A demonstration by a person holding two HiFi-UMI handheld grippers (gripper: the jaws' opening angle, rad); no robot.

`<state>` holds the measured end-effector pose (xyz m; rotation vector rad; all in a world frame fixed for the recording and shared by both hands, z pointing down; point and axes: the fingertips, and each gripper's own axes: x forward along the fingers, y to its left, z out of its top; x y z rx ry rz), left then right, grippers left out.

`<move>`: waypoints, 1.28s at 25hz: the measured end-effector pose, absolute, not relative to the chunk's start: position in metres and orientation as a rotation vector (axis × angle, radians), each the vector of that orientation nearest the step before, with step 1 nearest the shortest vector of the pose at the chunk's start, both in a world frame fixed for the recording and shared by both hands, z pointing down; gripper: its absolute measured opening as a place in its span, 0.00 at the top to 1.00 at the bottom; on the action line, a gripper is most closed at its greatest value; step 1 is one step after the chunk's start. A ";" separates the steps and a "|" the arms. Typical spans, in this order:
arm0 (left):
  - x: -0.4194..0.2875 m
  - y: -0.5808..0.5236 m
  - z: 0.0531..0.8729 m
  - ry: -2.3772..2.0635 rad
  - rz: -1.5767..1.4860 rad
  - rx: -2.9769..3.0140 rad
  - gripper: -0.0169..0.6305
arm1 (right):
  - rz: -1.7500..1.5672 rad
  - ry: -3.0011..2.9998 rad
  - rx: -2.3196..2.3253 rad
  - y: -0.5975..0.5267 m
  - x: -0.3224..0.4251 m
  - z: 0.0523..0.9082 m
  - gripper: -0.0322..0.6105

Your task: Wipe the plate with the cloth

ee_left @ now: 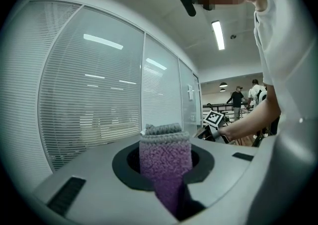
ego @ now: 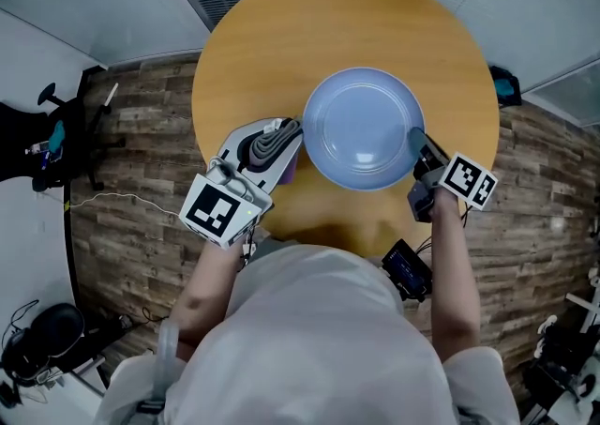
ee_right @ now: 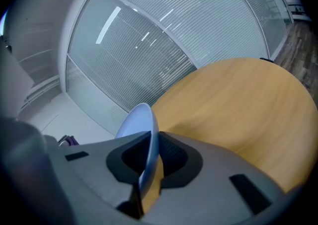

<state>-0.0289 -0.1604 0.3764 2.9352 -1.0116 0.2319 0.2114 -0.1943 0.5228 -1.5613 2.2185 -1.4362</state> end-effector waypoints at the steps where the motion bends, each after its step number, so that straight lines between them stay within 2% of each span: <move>1: -0.029 -0.160 0.378 -1.010 0.231 2.924 0.85 | -1.445 2.213 -1.562 -0.197 0.213 0.526 0.88; 32: -0.067 -0.156 0.391 -1.181 0.290 2.819 0.85 | -1.555 2.008 -1.703 -0.233 0.239 0.612 0.88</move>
